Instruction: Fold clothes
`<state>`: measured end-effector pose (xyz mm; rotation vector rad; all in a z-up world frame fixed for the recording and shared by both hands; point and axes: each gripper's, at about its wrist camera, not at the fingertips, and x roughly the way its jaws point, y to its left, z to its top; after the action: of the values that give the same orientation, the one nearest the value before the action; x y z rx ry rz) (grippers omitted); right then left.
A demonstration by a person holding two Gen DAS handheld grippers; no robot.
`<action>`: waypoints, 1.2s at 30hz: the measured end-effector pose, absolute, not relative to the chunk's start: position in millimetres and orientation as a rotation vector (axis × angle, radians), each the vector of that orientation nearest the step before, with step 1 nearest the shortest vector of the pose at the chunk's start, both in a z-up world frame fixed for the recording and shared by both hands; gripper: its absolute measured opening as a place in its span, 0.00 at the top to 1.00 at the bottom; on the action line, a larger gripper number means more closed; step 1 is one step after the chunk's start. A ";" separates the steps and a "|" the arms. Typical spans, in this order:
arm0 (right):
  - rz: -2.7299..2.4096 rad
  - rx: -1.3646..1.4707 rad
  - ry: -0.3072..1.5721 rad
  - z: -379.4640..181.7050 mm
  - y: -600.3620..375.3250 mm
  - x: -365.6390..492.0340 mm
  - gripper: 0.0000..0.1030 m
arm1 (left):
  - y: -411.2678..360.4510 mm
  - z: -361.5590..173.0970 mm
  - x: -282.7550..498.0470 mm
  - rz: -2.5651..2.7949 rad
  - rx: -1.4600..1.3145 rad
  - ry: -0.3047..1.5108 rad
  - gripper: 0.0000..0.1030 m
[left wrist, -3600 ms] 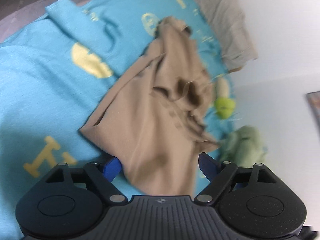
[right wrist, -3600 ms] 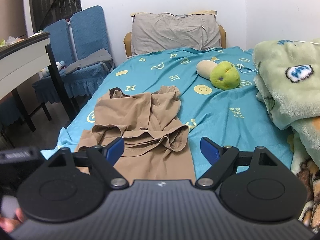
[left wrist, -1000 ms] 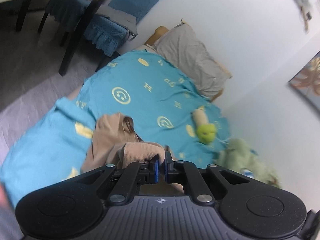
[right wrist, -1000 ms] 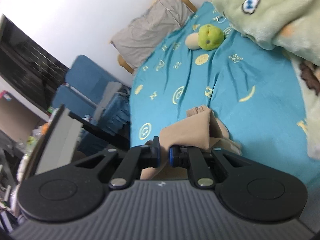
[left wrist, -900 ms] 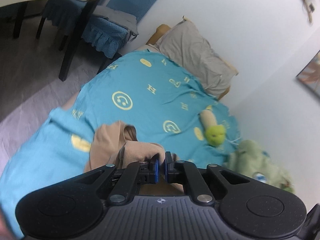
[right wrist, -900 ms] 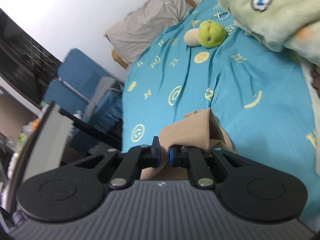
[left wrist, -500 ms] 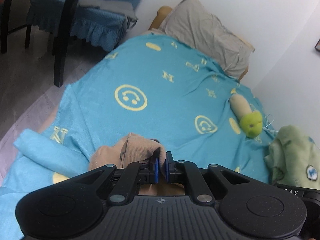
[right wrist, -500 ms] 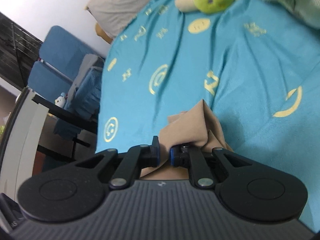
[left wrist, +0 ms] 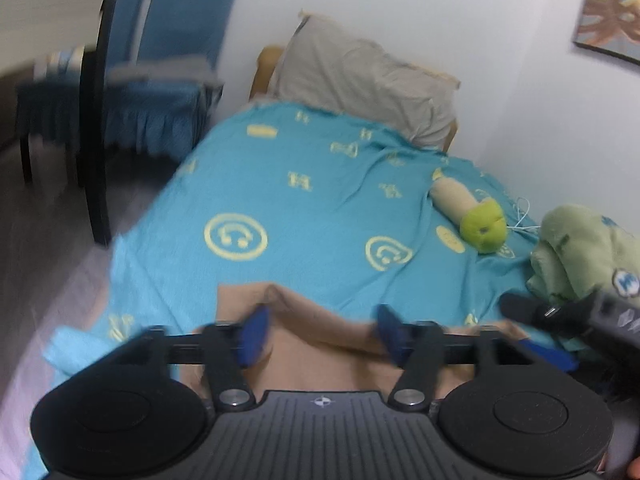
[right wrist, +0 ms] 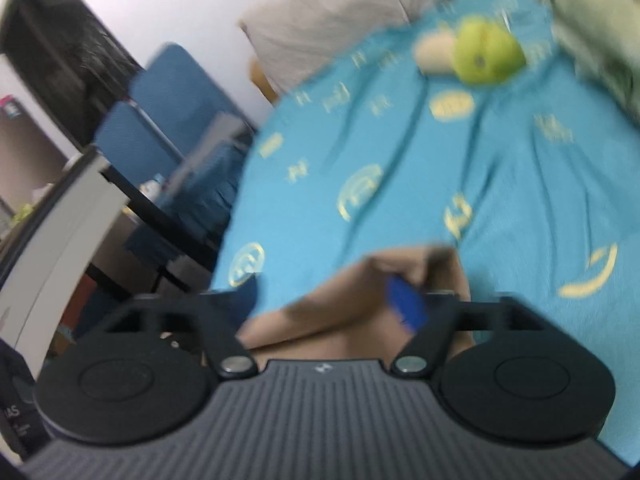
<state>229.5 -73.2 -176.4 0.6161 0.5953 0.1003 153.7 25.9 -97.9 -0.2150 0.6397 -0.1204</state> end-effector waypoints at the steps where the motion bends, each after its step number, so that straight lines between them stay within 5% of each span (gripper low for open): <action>1: 0.107 0.599 0.583 -172.1 -71.4 226.5 0.17 | 24.4 -95.5 150.1 -0.109 -0.186 0.620 0.25; 6: 0.106 0.450 0.607 -171.7 -60.2 232.0 0.19 | 20.2 -102.8 154.7 -0.121 -0.119 0.645 0.25; 11: 0.086 0.327 0.686 -197.1 -49.2 258.4 0.61 | 17.1 -131.1 174.7 -0.102 -0.055 0.724 0.26; 36: 0.060 0.262 0.839 -204.9 -25.7 191.2 0.61 | 13.9 -122.0 105.8 -0.092 -0.056 0.862 0.24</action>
<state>191.2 -25.7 -204.9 0.2624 0.8386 0.0599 105.8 13.9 -122.0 -0.0555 0.8619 -0.0921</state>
